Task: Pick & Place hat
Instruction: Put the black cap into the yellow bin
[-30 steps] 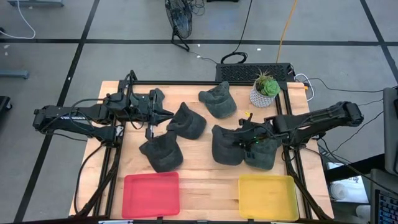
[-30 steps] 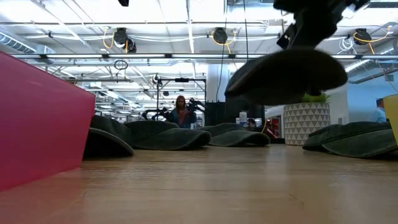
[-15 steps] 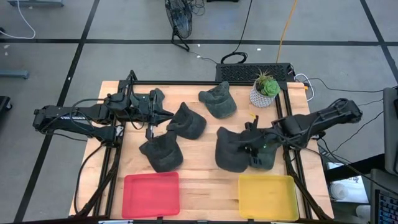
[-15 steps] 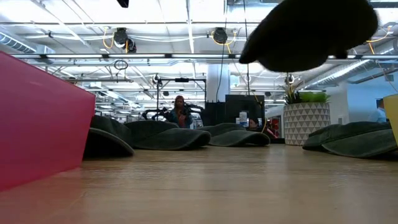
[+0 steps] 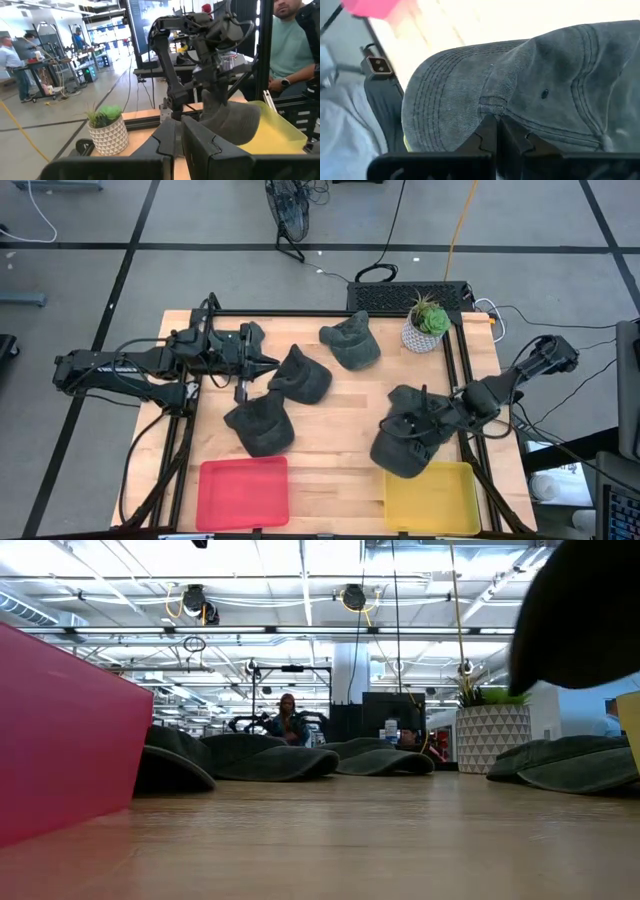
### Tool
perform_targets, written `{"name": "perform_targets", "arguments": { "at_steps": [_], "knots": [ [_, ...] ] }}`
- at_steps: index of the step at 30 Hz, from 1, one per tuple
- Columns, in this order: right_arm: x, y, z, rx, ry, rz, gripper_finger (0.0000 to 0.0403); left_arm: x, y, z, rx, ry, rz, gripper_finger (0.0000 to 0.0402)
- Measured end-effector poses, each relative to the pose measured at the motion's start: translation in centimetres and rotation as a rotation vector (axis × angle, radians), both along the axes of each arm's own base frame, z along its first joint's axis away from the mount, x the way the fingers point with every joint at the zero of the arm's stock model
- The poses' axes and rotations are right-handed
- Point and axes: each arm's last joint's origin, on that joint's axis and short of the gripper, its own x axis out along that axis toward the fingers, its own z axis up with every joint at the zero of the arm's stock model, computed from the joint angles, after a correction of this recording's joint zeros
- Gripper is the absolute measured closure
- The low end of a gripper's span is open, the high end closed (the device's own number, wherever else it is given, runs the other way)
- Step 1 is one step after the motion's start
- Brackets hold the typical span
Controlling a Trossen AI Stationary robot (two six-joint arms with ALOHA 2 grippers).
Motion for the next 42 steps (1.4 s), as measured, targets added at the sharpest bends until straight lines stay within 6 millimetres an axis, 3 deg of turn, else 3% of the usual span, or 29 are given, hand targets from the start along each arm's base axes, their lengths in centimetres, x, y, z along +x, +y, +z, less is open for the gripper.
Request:
{"name": "perform_targets", "arguments": {
  "at_steps": [9, 22, 31, 42],
  "knots": [
    [-2.1, 2.5, 0.5, 0.201, 0.074, -0.217, 0.0403, -0.1, 0.9, 0.0, 0.013, 0.000, 0.044, 0.0364],
    [-5.1, 6.8, 1.0, 0.437, 0.121, -0.343, 0.0403, 0.1, 0.9, 0.0, -0.098, -0.010, 0.041, 0.0364],
    [-6.6, 8.4, -0.2, 0.404, 0.226, -0.415, 0.0403, 2.3, -0.5, -1.0, -0.173, 0.011, -0.042, 0.0364],
    [-5.5, 9.5, -2.2, 0.290, 0.212, -0.466, 0.0399, 3.1, -2.4, -0.8, -0.199, -0.032, -0.131, 0.0364]
  ]
}}
